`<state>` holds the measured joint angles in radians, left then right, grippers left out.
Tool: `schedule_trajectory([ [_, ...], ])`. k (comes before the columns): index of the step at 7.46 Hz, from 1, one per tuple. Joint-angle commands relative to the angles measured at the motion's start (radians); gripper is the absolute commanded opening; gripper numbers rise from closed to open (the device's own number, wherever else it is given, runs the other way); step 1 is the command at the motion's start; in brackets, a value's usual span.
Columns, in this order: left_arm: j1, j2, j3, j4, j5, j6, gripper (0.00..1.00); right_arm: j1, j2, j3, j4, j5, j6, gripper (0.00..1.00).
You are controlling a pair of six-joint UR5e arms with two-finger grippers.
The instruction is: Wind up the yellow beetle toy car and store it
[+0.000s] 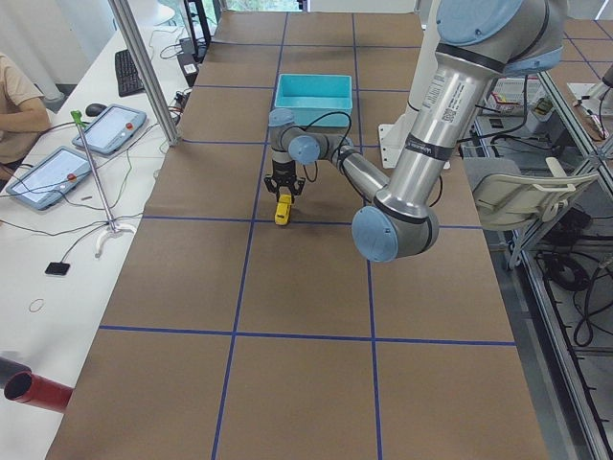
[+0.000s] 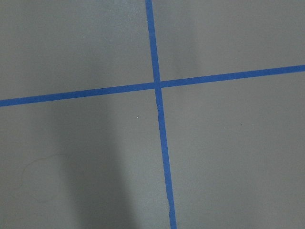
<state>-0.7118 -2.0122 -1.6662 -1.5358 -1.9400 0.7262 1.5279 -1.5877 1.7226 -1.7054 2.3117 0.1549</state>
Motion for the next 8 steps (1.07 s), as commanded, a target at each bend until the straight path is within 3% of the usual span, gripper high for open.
schedule_trajectory([
  [1, -0.001, 0.004, 0.009, -0.018, 0.000, -0.001, 0.00, 0.000, 0.000, 0.000, 0.001, 0.000, 0.002, 1.00],
  [8, -0.001, 0.003, 0.033, -0.053, 0.001, -0.001, 0.00, 0.000, 0.002, 0.000, 0.000, 0.000, 0.000, 1.00],
])
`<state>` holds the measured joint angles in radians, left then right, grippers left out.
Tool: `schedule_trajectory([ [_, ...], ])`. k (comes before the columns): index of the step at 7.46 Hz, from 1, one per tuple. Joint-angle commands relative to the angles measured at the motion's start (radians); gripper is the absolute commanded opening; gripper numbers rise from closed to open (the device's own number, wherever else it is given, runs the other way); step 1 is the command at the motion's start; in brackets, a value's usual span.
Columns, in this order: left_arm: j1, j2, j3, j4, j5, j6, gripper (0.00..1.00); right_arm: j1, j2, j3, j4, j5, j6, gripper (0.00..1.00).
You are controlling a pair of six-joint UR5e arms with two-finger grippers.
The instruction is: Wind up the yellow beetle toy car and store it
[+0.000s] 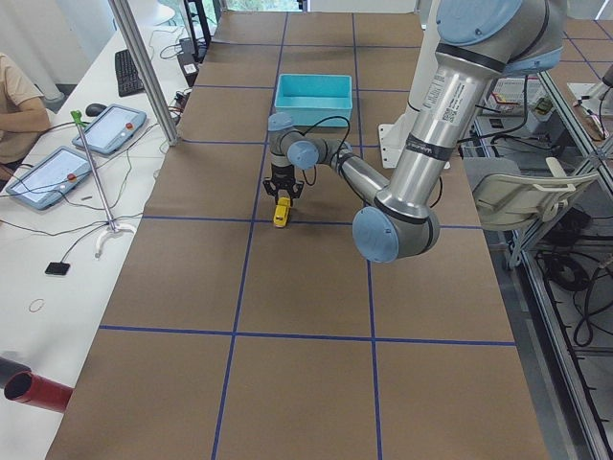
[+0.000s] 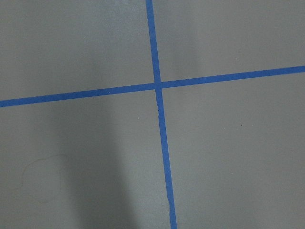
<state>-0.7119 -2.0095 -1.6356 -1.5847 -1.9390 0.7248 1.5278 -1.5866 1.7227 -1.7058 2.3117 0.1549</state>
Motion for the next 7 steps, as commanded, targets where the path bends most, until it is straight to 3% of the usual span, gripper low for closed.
schedule_trajectory([
  [1, -0.001, 0.002, 0.002, -0.009, 0.000, 0.001, 0.00, 0.000, -0.001, 0.000, 0.000, 0.000, 0.000, 1.00],
  [7, -0.008, 0.024, 0.003, -0.046, -0.006, 0.002, 0.00, 0.000, -0.001, 0.000, 0.000, 0.000, 0.000, 1.00],
])
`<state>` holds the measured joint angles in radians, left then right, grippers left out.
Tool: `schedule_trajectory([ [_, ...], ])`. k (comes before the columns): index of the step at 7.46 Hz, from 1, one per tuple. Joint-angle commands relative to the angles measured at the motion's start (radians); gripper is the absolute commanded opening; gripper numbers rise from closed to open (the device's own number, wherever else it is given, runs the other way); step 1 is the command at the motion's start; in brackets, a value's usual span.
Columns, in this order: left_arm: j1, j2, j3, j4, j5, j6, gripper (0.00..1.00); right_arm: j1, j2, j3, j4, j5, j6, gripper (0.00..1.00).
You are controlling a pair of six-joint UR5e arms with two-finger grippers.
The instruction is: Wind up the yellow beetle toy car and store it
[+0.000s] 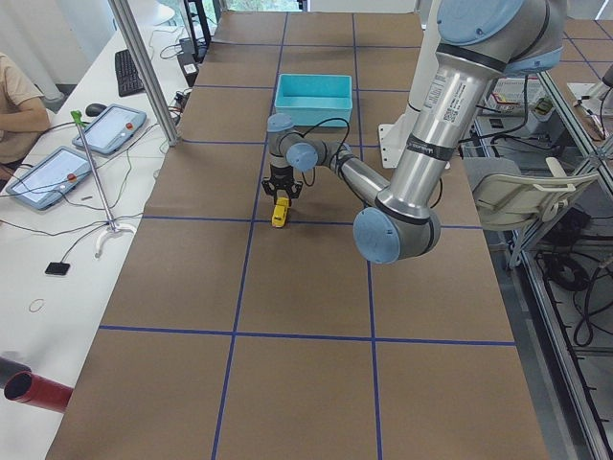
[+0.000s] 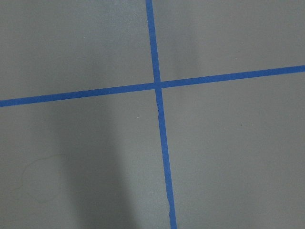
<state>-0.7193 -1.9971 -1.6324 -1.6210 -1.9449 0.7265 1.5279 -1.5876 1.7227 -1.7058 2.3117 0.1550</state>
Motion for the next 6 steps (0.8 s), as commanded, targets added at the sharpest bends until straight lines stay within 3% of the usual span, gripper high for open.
schedule_trajectory([
  [1, 0.000, 0.018, 0.000, -0.017, 0.000, 0.001, 0.00, 0.000, 0.000, 0.000, 0.000, 0.000, 0.000, 1.00],
  [6, -0.009, 0.049, 0.000, -0.056, -0.022, 0.004, 0.00, 0.000, 0.000, -0.002, 0.000, 0.000, 0.000, 1.00],
])
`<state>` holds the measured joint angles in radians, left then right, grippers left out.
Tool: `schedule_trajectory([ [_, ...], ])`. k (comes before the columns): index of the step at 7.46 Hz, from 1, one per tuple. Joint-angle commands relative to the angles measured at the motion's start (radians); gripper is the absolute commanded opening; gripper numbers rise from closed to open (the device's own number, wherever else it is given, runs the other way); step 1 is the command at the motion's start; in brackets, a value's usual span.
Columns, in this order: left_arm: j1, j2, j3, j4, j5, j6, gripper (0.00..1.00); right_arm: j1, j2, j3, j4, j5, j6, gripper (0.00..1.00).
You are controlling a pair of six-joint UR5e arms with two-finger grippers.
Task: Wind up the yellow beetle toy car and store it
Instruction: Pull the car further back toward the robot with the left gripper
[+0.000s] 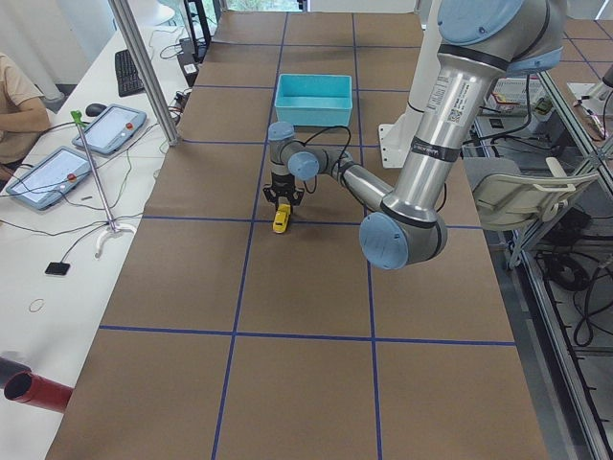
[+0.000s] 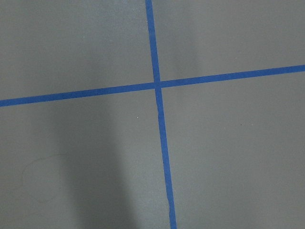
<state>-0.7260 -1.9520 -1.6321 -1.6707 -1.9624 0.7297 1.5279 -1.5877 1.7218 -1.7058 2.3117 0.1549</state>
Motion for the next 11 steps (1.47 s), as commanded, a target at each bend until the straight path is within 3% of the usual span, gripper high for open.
schedule_trajectory([
  [1, -0.006, 0.021, 0.000, -0.027, -0.004, 0.000, 0.00, 0.000, 0.002, -0.001, 0.002, 0.000, 0.002, 1.00],
  [11, -0.041, 0.068, 0.003, -0.072, -0.038, 0.033, 0.00, -0.008, 0.000, -0.001, 0.002, 0.000, 0.000, 1.00],
])
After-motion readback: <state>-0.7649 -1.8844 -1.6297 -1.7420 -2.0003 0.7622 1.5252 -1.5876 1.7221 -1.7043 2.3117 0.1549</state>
